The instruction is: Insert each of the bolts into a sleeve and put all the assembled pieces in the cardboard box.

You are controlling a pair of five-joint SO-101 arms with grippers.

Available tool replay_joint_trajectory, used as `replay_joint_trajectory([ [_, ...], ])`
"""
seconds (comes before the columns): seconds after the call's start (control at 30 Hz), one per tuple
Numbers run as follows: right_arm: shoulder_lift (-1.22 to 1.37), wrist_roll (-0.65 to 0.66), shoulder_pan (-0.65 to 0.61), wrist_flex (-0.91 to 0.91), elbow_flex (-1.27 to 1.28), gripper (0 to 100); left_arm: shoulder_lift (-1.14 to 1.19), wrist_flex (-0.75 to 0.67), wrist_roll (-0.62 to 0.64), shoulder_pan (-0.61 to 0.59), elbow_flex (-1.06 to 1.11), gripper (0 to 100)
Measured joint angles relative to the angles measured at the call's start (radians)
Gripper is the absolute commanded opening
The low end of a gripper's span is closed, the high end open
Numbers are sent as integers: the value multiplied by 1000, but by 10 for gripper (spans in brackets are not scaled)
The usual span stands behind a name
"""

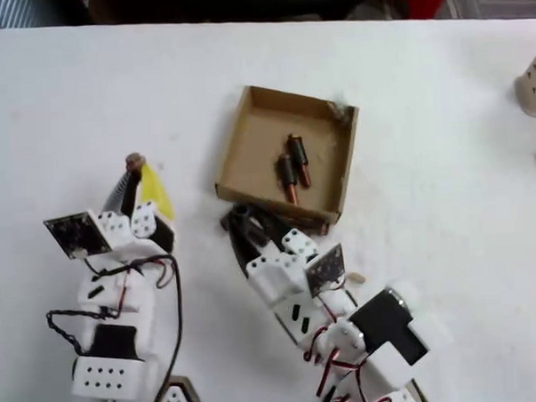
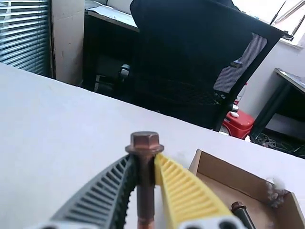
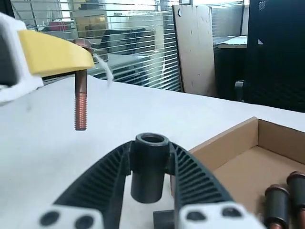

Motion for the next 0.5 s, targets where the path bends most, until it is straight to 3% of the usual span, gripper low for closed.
replay_joint_trajectory([
  [0.27, 0, 0, -5, 52, 0, 15, 0, -180, 0, 2, 0, 22],
  [0.5, 0, 0, -8, 52, 0, 15, 0, -275, 0, 195, -2, 22],
])
